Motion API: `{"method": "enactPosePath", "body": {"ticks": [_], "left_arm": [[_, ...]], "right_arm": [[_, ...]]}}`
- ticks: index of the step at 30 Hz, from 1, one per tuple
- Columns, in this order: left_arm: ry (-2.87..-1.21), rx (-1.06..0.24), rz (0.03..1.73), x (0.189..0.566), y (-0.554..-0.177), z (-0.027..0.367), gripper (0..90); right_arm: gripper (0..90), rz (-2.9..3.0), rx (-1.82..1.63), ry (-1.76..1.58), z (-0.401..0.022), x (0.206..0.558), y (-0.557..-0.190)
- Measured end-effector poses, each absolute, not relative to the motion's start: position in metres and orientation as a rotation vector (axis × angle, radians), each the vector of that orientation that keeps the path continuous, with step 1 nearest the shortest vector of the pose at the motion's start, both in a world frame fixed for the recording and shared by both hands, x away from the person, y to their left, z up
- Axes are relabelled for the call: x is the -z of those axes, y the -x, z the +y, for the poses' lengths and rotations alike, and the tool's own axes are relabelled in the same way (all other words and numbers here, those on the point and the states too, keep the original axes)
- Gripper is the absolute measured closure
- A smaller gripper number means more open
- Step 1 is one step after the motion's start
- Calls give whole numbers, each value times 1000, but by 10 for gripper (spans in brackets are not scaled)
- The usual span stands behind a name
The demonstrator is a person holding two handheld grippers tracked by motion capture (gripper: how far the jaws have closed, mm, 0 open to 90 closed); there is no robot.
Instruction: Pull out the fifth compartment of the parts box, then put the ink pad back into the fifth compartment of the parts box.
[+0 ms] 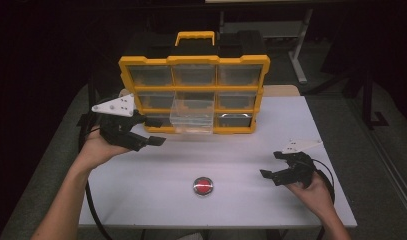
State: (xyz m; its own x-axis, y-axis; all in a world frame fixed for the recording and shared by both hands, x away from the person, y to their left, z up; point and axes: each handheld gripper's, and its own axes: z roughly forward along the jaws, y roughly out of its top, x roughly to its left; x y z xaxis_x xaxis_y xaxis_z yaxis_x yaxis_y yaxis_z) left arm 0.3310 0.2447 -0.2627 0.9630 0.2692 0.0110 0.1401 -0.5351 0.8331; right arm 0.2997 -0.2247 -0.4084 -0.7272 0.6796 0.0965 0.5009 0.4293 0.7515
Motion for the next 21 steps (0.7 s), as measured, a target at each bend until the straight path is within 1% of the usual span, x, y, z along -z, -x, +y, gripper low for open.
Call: {"method": "enactPosePath", "body": {"ticks": [9,21], "left_arm": [[-2137,-200,346,286,-321,255,375],[-2128,-245,416,312,-310,262,343]], "right_arm": [[145,2463,-1178,-1035,-225,409,-301],[145,2470,-1176,-1025,-222,409,-301]]}}
